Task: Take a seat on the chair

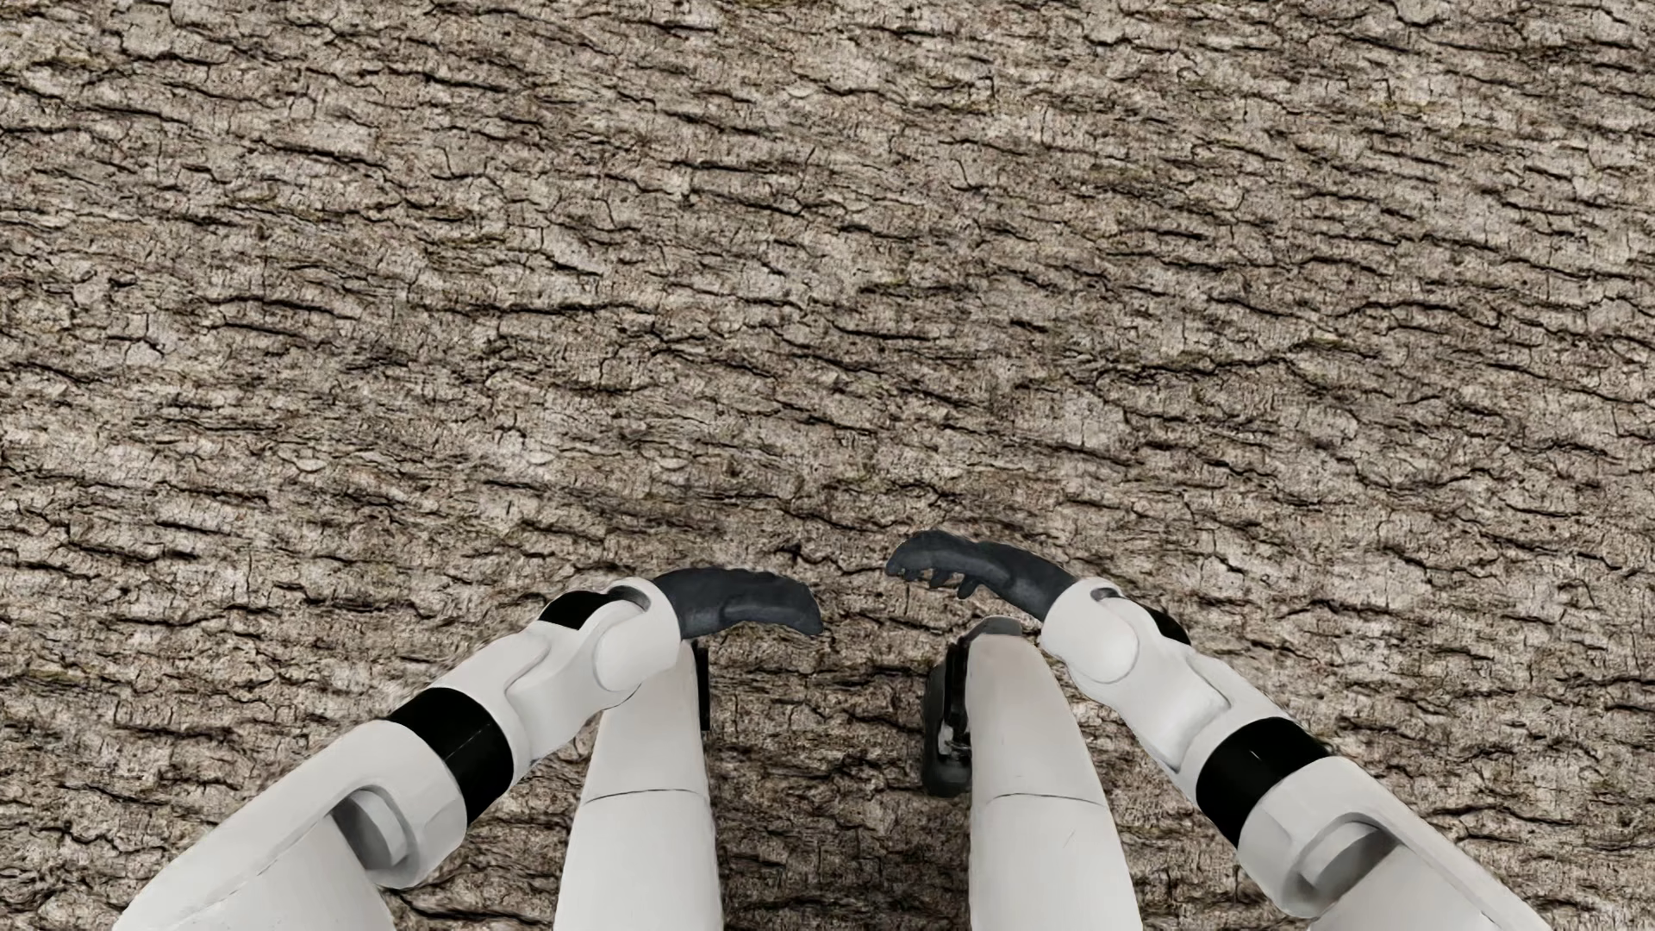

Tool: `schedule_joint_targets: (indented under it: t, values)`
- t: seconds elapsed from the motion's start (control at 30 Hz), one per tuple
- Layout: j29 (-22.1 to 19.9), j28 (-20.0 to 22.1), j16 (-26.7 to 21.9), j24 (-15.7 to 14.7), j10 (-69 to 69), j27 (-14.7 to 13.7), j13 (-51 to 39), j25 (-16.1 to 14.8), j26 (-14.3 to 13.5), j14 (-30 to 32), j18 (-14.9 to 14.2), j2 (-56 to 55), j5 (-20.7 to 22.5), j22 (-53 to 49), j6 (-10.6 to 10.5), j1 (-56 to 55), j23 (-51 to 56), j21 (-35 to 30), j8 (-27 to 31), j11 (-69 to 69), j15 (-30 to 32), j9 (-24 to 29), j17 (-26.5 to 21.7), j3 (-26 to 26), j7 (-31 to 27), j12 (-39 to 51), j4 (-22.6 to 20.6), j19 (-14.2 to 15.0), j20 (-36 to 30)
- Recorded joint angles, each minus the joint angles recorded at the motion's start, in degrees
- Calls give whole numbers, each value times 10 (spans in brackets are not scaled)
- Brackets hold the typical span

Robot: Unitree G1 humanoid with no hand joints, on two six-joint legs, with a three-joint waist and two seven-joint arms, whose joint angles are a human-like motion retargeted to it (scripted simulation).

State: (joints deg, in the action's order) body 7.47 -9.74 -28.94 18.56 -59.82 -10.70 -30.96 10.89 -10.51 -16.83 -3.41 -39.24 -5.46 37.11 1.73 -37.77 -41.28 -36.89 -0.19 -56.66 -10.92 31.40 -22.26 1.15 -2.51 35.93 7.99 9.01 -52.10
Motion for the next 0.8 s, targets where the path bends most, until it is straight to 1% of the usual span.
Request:
schedule_joint_targets:
  t: [0.07, 0.1, 0.13, 0.17, 0.2, 0.27, 0.3, 0.37, 0.43, 0.5, 0.57, 0.63, 0.7, 0.8]
  values:
    - [3, 16, -32, 22, -77, -28, -52, -1, -35, -18, -7, -80, -9, -62, 0, -76, 81, -37, 12, -84, -18, 41, -53, -1, -18, 84, -1, 8, -71]
    - [5, 15, -48, 24, -115, -34, -79, -6, -47, -27, -12, -118, -12, -97, -2, -114, 127, -55, 19, -122, -26, 60, -82, -2, -28, 127, 0, 12, -106]
    - [5, 19, -66, 21, -154, -33, -112, -20, -50, -37, -17, -155, -12, -133, -4, -150, 170, -75, 24, -161, -34, 77, -109, -3, -36, 169, 4, 15, -140]
    - [0, 30, -83, 9, -192, -30, -146, -35, -45, -46, -22, -190, -12, -167, -4, -184, 210, -97, 31, -198, -42, 95, -134, -5, -44, 208, 9, 19, -172]
    - [-27, 83, -106, -8, -229, -33, -178, -54, -40, -59, -29, -223, -12, -206, -2, -214, 244, -117, 36, -236, -52, 112, -158, -6, -54, 240, 14, 24, -200]
    - [-72, 154, -164, -45, -301, -37, -226, -96, -33, -74, -38, -289, -15, -296, -3, -279, 326, -148, 48, -306, -66, 135, -215, -7, -72, 304, 19, 37, -251]
    - [-98, 193, -190, -62, -333, -45, -240, -117, -33, -78, -41, -320, -19, -333, -3, -308, 369, -156, 52, -340, -70, 146, -245, -8, -78, 332, 19, 42, -276]
    - [-145, 249, -229, -84, -391, -58, -251, -145, -35, -87, -53, -376, -31, -398, -6, -358, 439, -155, 66, -404, -79, 164, -297, -8, -91, 370, 17, 52, -302]
    - [-191, 296, -266, -91, -441, -75, -251, -162, -40, -91, -62, -426, -36, -451, -8, -403, 503, -148, 80, -457, -80, 179, -336, -8, -101, 397, 15, 60, -319]
    - [-217, 329, -298, -98, -483, -87, -245, -173, -46, -90, -67, -463, -38, -491, -11, -437, 552, -132, 91, -501, -79, 191, -363, -9, -110, 408, 13, 62, -323]
    - [-235, 352, -322, -94, -515, -95, -223, -175, -49, -81, -70, -487, -39, -516, -12, -458, 586, -108, 99, -535, -73, 200, -378, -10, -116, 395, 10, 62, -309]
    - [-242, 358, -330, -90, -539, -97, -195, -173, -48, -68, -73, -495, -40, -523, -13, -466, 598, -83, 105, -561, -64, 201, -381, -9, -122, 367, 9, 62, -283]
    - [-233, 346, -324, -80, -543, -91, -161, -164, -45, -54, -73, -475, -40, -504, -12, -448, 582, -59, 101, -557, -28, 197, -364, -8, -123, 316, 13, 58, -235]
    - [-176, 282, -282, -59, -534, -70, -97, -131, -38, -29, -66, -428, -38, -443, -14, -407, 516, -12, 95, -546, -8, 173, -305, -9, -121, 206, 14, 54, -134]
